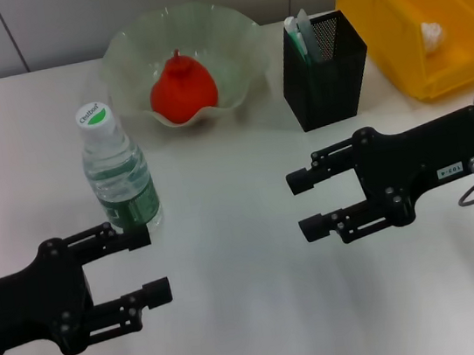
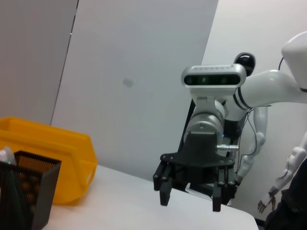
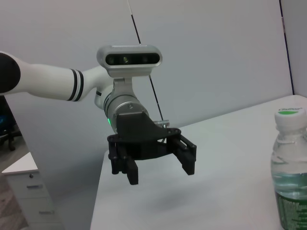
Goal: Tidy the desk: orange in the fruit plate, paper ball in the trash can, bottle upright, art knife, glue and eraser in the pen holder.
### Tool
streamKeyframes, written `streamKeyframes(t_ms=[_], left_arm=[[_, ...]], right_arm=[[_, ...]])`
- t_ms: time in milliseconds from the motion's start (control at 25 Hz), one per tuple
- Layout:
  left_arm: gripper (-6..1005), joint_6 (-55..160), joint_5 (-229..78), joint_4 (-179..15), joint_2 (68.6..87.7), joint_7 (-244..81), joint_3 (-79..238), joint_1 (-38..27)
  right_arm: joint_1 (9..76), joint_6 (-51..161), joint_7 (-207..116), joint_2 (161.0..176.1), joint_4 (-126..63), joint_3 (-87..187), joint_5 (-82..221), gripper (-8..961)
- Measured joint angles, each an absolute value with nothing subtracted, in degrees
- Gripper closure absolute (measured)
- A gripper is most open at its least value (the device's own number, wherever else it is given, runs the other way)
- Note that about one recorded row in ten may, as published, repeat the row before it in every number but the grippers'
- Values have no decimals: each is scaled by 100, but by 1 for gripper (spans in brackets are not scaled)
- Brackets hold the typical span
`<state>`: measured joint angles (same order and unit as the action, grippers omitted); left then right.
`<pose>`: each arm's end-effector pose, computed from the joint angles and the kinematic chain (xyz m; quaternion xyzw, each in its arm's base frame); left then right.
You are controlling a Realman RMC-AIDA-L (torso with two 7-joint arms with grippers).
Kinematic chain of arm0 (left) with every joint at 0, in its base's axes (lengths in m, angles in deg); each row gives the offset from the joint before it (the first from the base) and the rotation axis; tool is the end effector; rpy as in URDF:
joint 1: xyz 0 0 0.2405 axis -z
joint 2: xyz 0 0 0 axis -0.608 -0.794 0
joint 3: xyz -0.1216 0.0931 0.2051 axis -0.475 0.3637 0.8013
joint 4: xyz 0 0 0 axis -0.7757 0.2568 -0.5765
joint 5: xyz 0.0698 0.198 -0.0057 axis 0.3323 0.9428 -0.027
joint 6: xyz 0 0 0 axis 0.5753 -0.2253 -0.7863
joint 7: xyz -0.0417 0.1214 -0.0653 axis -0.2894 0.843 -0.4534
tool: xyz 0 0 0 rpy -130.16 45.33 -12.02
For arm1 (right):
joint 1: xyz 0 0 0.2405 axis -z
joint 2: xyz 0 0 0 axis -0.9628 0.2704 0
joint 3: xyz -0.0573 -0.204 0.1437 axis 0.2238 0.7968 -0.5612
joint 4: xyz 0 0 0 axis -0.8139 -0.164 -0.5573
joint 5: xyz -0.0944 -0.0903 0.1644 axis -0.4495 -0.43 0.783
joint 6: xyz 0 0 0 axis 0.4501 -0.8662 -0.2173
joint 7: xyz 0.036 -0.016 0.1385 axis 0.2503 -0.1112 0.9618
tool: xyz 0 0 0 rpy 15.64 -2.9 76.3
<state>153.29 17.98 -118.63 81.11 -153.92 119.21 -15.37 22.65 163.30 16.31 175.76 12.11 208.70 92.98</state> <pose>-0.2614 0.2625 0.0142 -0.9280 -0.1520 -0.3392 0.0268 0.2259 0.3181 0.0178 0.9653 -0.1275 -0.2271 0.0182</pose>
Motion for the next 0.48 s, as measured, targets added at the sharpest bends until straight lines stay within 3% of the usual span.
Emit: streamKeyframes(t_ms=[480], left_arm=[[268, 15281, 1858, -11707, 8129, -15310, 11921, -1581]], right_arm=[[2433, 16400, 1602, 17564, 1242, 20870, 9219, 304]])
